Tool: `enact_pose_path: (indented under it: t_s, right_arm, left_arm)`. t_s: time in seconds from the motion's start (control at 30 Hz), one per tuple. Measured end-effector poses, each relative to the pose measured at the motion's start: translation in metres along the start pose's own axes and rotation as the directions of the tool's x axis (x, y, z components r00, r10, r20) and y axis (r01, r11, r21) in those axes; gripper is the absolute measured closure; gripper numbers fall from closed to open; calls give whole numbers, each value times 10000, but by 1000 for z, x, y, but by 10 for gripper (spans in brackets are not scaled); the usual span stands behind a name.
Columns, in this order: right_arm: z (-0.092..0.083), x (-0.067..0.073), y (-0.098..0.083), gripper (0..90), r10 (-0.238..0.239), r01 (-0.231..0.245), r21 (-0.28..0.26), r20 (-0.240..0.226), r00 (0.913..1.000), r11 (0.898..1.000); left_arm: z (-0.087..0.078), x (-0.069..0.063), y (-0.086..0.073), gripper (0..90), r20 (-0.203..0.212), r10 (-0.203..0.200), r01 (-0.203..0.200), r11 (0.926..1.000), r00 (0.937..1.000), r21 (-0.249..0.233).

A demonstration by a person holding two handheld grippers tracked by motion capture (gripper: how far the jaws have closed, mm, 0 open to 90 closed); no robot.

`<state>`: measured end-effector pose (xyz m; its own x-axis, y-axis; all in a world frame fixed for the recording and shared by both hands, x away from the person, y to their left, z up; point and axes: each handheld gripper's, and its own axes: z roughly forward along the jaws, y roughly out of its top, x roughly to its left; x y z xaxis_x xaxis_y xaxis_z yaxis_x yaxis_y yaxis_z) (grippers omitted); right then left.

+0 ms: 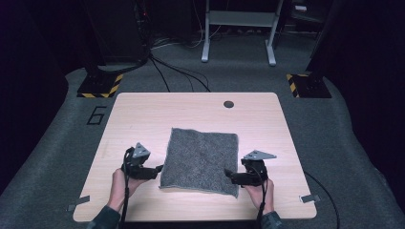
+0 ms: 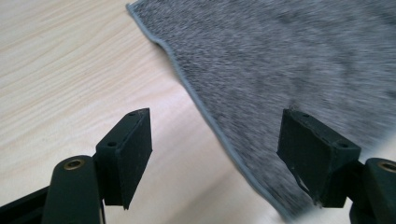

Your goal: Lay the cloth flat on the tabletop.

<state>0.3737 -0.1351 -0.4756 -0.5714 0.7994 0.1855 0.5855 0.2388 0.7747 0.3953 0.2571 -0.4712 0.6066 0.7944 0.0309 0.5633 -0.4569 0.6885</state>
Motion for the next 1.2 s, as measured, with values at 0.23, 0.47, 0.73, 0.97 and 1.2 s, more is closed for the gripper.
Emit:
enact_pose_path:
  t_s: [0.23,0.47,0.73,0.97,1.2]
  right_arm:
    - [37,11,-4,49,-890,792,1206,778,9930,9895]
    - [54,1,-8,43,-886,652,1720,1323,9872,9829]
    - [56,-12,-13,36,-1036,716,1955,1586,9819,9781]
    - [57,-24,-11,12,-1118,789,1976,1615,9805,9771]
    - [49,-32,-16,13,-1052,737,1838,1682,9801,9802]
  left_arm:
    - [36,-10,-4,229,-272,230,-211,9975,9994,681]
    - [39,-17,-16,223,-461,405,-362,9951,9981,919]
    - [34,-24,-23,223,-629,378,-331,9966,9973,750]
    - [33,-34,-27,223,-557,257,-225,9981,9981,576]
    - [36,-37,-23,222,-298,104,-83,9976,9995,687]
